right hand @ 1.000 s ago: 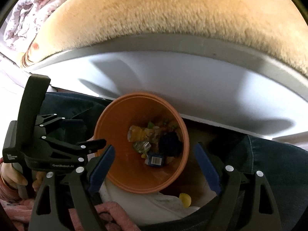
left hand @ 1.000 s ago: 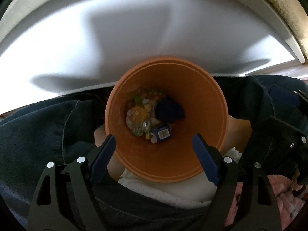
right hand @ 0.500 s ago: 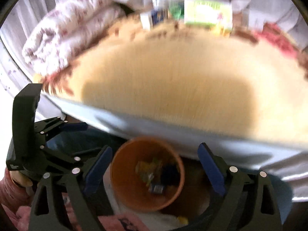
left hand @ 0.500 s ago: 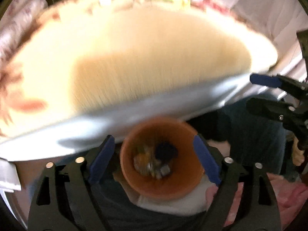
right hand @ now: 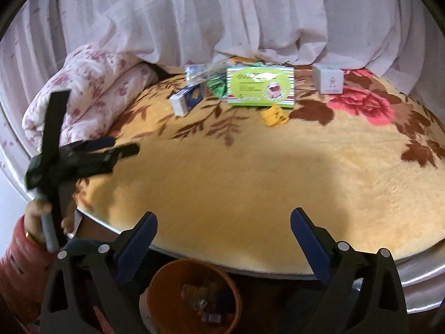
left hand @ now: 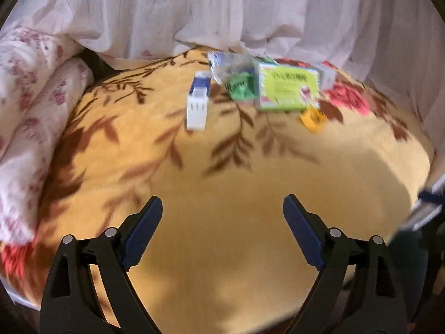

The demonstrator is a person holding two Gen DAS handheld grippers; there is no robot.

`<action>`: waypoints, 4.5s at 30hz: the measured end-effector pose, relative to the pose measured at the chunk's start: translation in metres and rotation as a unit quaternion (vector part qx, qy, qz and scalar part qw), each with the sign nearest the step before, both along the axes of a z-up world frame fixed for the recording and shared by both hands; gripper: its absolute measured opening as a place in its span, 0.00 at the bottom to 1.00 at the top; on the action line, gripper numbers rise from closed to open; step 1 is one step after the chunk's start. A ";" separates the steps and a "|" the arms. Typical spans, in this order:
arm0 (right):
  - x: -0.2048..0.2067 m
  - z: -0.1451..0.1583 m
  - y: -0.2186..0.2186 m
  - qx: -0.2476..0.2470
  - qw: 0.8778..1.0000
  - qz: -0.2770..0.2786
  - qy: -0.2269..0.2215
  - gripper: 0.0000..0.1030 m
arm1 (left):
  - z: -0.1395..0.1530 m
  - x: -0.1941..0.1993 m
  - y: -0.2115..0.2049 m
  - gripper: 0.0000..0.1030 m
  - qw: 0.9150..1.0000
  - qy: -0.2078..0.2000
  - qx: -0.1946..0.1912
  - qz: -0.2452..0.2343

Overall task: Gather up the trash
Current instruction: 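Move the left tool back to the bed and grasp the white-blue tube box, then grasp the yellow plastic clip with the right tool while the left holds the box, then carry the tube box and yellow clip over the orange bucket and release both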

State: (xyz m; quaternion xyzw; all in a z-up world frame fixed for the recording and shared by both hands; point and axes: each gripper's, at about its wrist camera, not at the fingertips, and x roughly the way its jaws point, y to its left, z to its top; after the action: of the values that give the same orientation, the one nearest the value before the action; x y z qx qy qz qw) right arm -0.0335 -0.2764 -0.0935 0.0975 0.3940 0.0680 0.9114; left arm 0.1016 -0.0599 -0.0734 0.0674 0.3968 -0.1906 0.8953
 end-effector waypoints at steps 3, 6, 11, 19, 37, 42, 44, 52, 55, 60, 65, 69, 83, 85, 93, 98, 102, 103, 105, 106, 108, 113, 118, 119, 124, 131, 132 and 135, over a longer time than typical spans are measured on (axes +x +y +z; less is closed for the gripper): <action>0.009 0.000 -0.008 0.012 1.000 -0.009 -0.001 0.93 | 0.000 0.044 -0.005 0.84 1.000 0.012 -0.023 0.011; 0.018 0.000 -0.012 0.016 1.000 -0.012 -0.001 0.93 | -0.007 0.089 -0.010 0.84 0.999 0.026 -0.032 0.031; 0.032 -0.005 -0.017 0.016 1.000 -0.013 0.005 0.93 | -0.025 0.145 -0.017 0.84 0.997 0.043 -0.016 0.057; 0.048 -0.015 -0.023 0.011 1.000 -0.015 0.017 0.93 | -0.036 0.180 -0.025 0.71 0.997 0.036 -0.021 0.069; 0.097 -0.014 -0.040 0.003 0.999 -0.038 0.012 0.93 | 0.005 0.091 0.020 0.30 0.996 0.011 -0.062 0.056; 0.149 -0.023 -0.050 -0.010 0.998 -0.052 0.029 0.93 | 0.011 0.046 0.042 0.30 0.995 0.005 -0.077 0.064; 0.169 -0.028 -0.052 -0.027 0.997 -0.058 0.036 0.93 | 0.012 0.029 0.050 0.30 0.994 0.005 -0.086 0.065; 0.240 -0.055 -0.047 -0.049 0.993 -0.063 0.091 0.90 | 0.009 -0.007 0.064 0.30 0.992 0.026 -0.111 0.060; 0.254 -0.064 -0.044 -0.057 0.990 -0.066 0.112 0.79 | 0.011 -0.015 0.062 0.30 0.993 0.018 -0.102 0.057; 0.256 -0.067 -0.042 -0.070 0.988 -0.077 0.114 0.48 | 0.012 -0.023 0.060 0.30 0.993 0.018 -0.109 0.051; 0.234 -0.058 -0.047 -0.054 0.991 -0.080 0.097 0.48 | 0.013 -0.030 0.056 0.30 0.991 0.033 -0.124 0.039; 0.209 -0.046 -0.044 -0.044 0.993 -0.073 0.081 0.48 | 0.019 -0.041 0.053 0.30 0.992 0.024 -0.121 0.033; 0.071 0.007 0.012 -0.020 1.000 0.003 0.015 0.48 | 0.021 -0.094 0.043 0.30 0.993 0.020 -0.118 0.014; 0.054 0.013 0.020 -0.021 1.000 0.012 0.006 0.48 | 0.021 -0.103 0.042 0.30 0.993 0.018 -0.116 0.013; -0.016 0.023 0.049 -0.052 0.997 0.050 -0.015 0.48 | 0.009 -0.149 0.039 0.30 0.995 0.028 -0.100 -0.010; -0.043 0.014 0.060 -0.071 0.995 0.065 -0.010 0.48 | -0.008 -0.176 0.033 0.30 0.996 0.045 -0.075 -0.032; -0.059 -0.002 0.067 -0.085 0.993 0.077 0.005 0.48 | -0.028 -0.193 0.029 0.30 0.995 0.067 -0.049 -0.050; -0.061 -0.006 0.068 -0.085 0.993 0.079 0.010 0.48 | -0.035 -0.196 0.028 0.30 0.995 0.076 -0.042 -0.053; -0.065 -0.018 0.070 -0.083 0.993 0.086 0.025 0.48 | -0.046 -0.199 0.027 0.30 0.993 0.094 -0.034 -0.060; -0.066 -0.022 0.072 -0.083 0.992 0.088 0.031 0.48 | -0.053 -0.200 0.026 0.30 0.992 0.105 -0.028 -0.063; -0.068 -0.036 0.076 -0.085 0.990 0.099 0.049 0.48 | -0.069 -0.202 0.025 0.30 0.989 0.129 -0.018 -0.066; -0.067 -0.070 0.085 -0.082 0.985 0.116 0.095 0.48 | -0.102 -0.201 0.020 0.30 0.981 0.181 -0.005 -0.068; -0.065 -0.096 0.091 -0.082 0.980 0.125 0.130 0.48 | -0.132 -0.195 0.019 0.30 0.971 0.232 0.012 -0.054; -0.064 -0.102 0.093 -0.083 0.979 0.127 0.138 0.49 | -0.137 -0.194 0.019 0.30 0.969 0.241 0.014 -0.052; -0.058 -0.123 0.097 -0.084 0.973 0.137 0.166 0.49 | -0.160 -0.188 0.021 0.31 0.959 0.280 0.023 -0.041; -0.044 -0.154 0.102 -0.085 0.964 0.149 0.203 0.49 | -0.188 -0.175 0.018 0.31 0.946 0.322 0.037 -0.022; -0.042 -0.158 0.104 -0.085 0.963 0.150 0.207 0.49 | -0.192 -0.173 0.018 0.31 0.943 0.329 0.039 -0.019; -0.036 -0.169 0.107 -0.084 0.959 0.155 0.220 0.49 | -0.199 -0.169 0.017 0.31 0.938 0.344 0.043 -0.016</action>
State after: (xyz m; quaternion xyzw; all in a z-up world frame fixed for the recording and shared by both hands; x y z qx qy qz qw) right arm -0.0700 -0.1698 -0.2626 -0.0289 0.5993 0.1522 0.7854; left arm -0.0675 -0.0430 -0.2727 0.0421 0.6873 -0.1994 0.6972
